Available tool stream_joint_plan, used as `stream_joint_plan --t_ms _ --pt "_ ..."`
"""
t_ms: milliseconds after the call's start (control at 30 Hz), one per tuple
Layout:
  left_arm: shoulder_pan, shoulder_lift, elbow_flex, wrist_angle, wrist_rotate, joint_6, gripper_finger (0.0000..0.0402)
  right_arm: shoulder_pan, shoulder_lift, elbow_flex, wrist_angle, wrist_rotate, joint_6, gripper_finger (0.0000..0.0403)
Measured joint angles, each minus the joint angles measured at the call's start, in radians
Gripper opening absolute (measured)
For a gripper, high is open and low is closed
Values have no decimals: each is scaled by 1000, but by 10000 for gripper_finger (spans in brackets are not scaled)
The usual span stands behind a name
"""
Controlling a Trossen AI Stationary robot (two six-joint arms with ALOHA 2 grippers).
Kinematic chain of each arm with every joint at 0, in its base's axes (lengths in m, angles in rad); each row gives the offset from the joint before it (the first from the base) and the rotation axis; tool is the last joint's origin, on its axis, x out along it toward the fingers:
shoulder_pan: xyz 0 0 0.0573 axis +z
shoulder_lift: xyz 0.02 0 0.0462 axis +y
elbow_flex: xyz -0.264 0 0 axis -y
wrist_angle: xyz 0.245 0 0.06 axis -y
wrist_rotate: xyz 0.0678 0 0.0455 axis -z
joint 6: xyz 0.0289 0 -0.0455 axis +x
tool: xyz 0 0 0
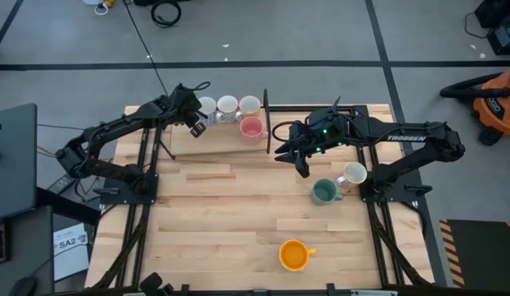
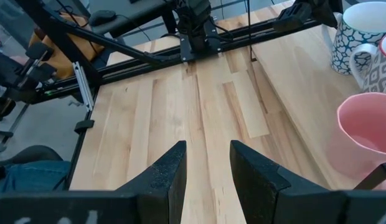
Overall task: Place coffee mugs
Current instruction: Put the blue patterned mug on the shelf
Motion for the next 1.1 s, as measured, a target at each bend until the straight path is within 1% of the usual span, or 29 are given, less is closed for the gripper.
stream_joint_plan --t_ms 233,567,700,833,1100 --pt "0 0 0 5 -1 0 132 0 0 0 0 0 0 128" --pt "0 0 0 3 -11 -1 173 0 0 0 0 0 0 128" --pt "0 0 0 3 -70 -1 187 0 0 0 0 0 0 128" --pt "0 -1 0 1 -111 -1 196 0 0 0 0 0 0 128" --pt "-37 -45 -1 -23 -110 14 197 0 0 0 0 0 1 128"
